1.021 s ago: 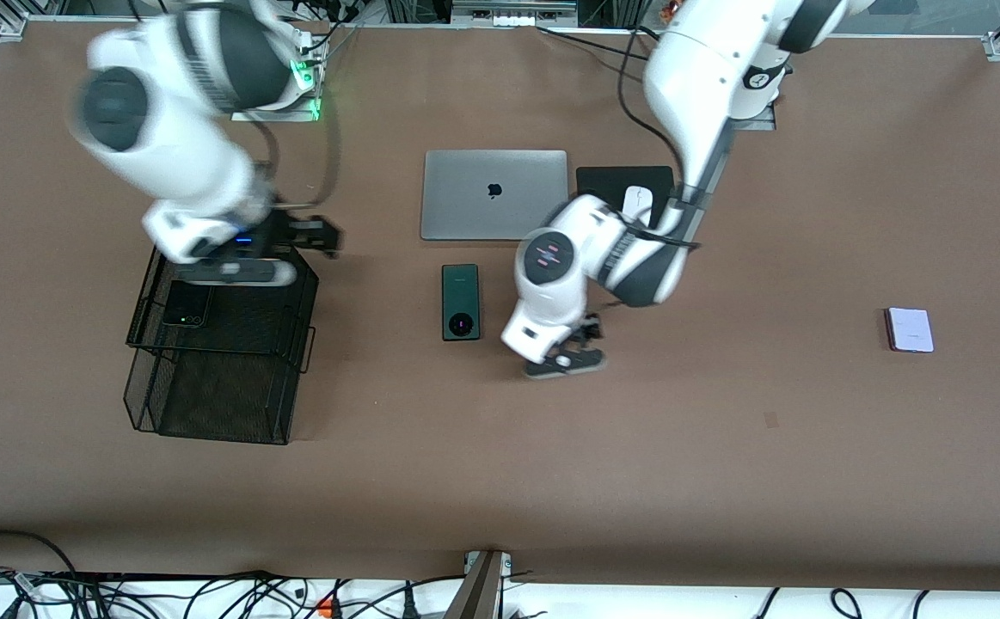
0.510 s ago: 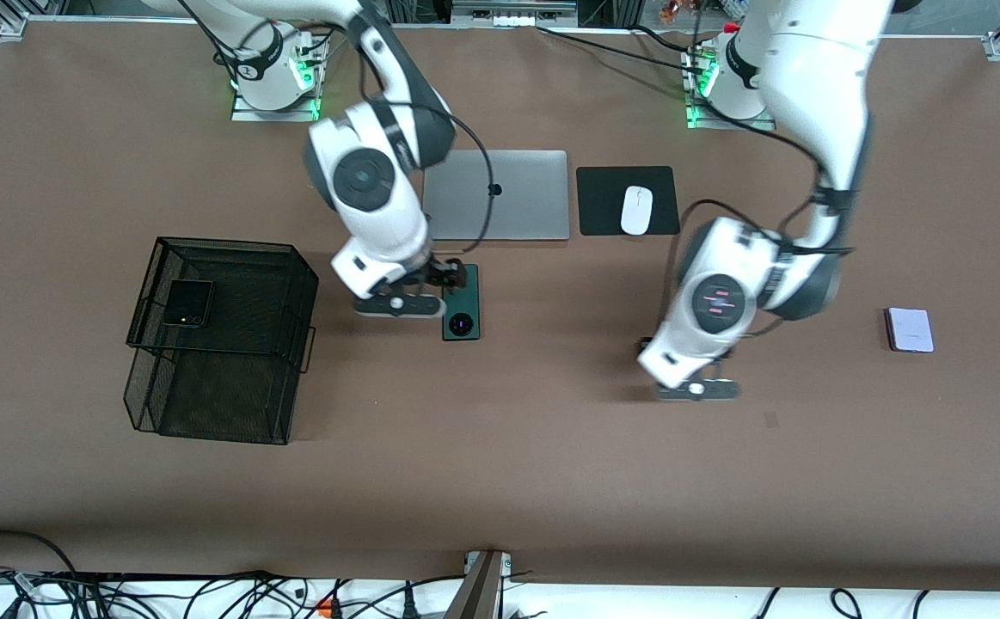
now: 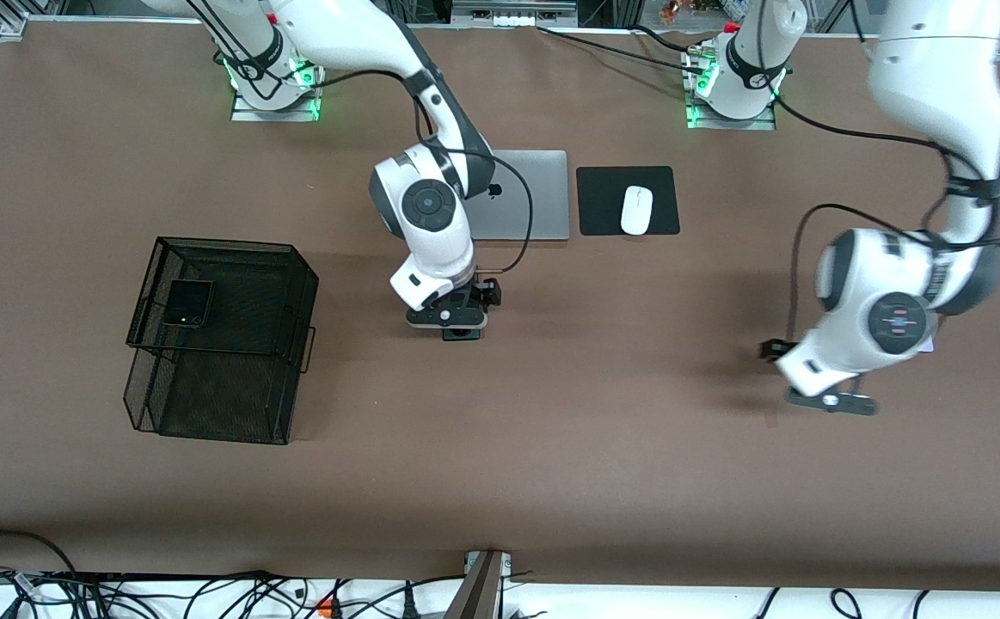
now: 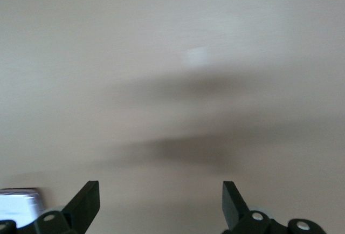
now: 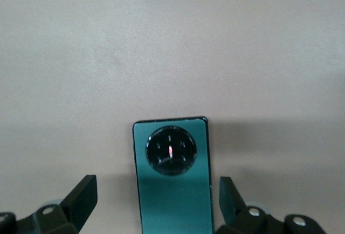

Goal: Place phones with both arms
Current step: 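Lower the green phone into the basket while the left gripper grasps the white phone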

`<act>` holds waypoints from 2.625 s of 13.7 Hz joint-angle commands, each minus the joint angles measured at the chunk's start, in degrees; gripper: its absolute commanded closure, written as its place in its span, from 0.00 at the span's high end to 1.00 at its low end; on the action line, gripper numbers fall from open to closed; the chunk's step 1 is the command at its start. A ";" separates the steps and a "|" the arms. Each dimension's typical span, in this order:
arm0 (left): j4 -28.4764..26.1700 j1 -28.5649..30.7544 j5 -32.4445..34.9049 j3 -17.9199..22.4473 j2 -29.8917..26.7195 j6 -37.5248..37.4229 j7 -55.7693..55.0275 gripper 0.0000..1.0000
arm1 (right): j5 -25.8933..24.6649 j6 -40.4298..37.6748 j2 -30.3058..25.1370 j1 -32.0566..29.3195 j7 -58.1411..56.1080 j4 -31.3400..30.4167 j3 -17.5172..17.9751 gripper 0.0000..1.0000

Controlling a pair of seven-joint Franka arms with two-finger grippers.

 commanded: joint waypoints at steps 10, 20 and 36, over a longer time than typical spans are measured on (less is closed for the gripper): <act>-4.41 23.93 -8.66 -3.35 0.33 9.11 24.56 1.00 | 0.13 9.57 3.22 2.50 -0.26 -5.58 -0.89 0.98; -10.22 28.87 -13.66 -3.79 3.41 20.28 25.01 1.00 | 0.22 1.54 -4.40 2.76 1.14 -5.68 -4.31 0.00; -12.85 29.57 -14.19 -3.79 4.03 22.31 26.23 1.00 | -2.85 -13.58 -25.95 2.59 -30.23 -18.56 -34.38 0.00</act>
